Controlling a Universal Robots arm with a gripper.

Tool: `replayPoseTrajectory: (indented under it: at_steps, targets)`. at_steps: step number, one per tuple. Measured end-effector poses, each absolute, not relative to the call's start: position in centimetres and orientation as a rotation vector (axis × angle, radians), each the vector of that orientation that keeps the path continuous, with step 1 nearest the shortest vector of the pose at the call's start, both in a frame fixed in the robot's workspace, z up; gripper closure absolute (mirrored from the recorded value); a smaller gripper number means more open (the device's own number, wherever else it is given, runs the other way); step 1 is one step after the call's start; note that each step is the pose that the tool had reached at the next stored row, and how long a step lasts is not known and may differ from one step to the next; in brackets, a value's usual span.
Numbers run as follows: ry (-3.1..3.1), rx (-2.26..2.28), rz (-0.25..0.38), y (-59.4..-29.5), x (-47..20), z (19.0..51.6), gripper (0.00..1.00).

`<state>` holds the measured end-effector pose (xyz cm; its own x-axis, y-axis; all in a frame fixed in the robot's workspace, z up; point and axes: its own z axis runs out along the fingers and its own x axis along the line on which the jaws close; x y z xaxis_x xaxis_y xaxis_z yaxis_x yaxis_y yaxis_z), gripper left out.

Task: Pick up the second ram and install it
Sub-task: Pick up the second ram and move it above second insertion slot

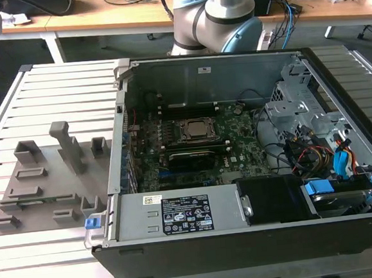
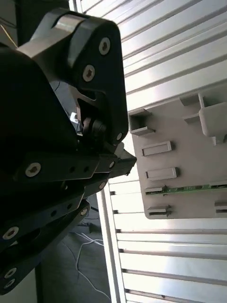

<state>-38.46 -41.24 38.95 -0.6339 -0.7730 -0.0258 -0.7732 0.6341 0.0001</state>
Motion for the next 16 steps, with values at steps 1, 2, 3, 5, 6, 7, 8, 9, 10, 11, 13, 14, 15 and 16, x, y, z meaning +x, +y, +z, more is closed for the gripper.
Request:
replayPoseTrajectory:
  at_steps: [1,2,3,5,6,7,8,9,10,11,13,14,15,16]
  targets:
    - [2.81,-1.353,0.018,-41.25,-38.46,38.95,0.89]
    - [2.799,-1.375,0.018,-41.24,-38.46,38.95,0.89]
    - [2.777,-1.419,0.018,-41.24,-38.46,38.95,0.89]
    - [2.742,-1.487,0.019,-41.24,-38.46,38.95,0.89]
    - [2.727,-1.514,0.02,-41.25,-38.46,38.94,0.89]
    - [2.715,-1.535,0.02,-41.25,-38.46,38.94,0.89]
    - [2.696,-1.569,0.02,-41.25,-38.46,38.95,0.89]
    - [2.682,-1.594,0.021,-41.25,-38.46,38.94,0.89]
    - [2.672,-1.61,0.021,-41.24,-38.46,38.94,0.89]
    - [2.655,-1.638,0.021,-41.24,-38.46,38.95,0.89]
    - [2.608,-1.712,0.022,-41.24,-38.46,38.94,0.89]
    - [2.573,-1.765,0.023,-41.24,-38.46,38.94,0.89]
    - [2.546,-1.804,0.023,-41.25,-38.46,38.95,0.89]
    - [2.522,-1.837,0.024,-41.25,-38.46,38.95,0.89]
